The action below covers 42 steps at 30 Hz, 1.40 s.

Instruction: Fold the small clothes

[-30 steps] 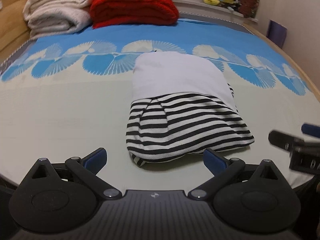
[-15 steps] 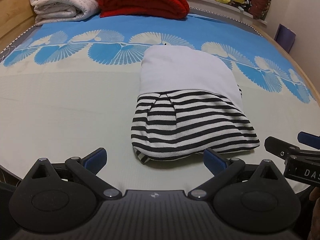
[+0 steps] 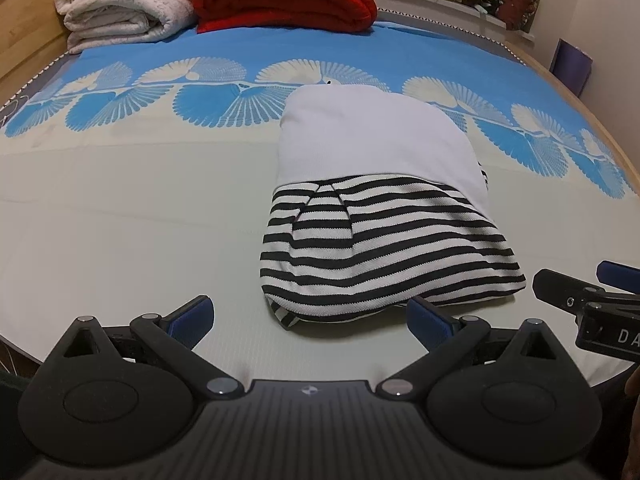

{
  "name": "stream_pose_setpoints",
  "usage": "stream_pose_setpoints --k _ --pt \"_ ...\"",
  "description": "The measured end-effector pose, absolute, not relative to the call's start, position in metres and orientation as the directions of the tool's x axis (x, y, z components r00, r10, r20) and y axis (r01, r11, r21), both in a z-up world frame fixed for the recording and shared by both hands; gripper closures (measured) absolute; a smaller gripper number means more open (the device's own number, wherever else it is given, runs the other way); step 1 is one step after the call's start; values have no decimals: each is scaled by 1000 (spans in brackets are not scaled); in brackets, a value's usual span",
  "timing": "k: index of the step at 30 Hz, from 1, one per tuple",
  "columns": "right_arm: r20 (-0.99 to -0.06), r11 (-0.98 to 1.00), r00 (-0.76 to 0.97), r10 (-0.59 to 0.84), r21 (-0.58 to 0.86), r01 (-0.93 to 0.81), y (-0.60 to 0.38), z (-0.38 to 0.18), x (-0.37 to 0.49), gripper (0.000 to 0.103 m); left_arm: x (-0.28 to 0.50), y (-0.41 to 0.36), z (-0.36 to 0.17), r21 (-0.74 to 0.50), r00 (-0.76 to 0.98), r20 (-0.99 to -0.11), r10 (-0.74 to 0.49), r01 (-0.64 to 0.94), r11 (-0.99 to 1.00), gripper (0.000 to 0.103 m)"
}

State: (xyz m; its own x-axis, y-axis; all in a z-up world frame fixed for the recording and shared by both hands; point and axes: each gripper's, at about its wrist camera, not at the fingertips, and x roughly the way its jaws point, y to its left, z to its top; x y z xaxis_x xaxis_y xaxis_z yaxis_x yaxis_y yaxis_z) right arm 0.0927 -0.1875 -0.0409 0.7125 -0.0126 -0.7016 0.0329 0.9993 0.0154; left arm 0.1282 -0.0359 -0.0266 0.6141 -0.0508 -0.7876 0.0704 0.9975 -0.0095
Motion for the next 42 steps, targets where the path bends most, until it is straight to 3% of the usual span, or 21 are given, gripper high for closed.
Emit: stream_pose_setpoints --k 42 --pt "-721 1000 693 9 -1 -14 -175 -44 91 7 129 -34 -27 -21 607 -793 -57 67 998 1"
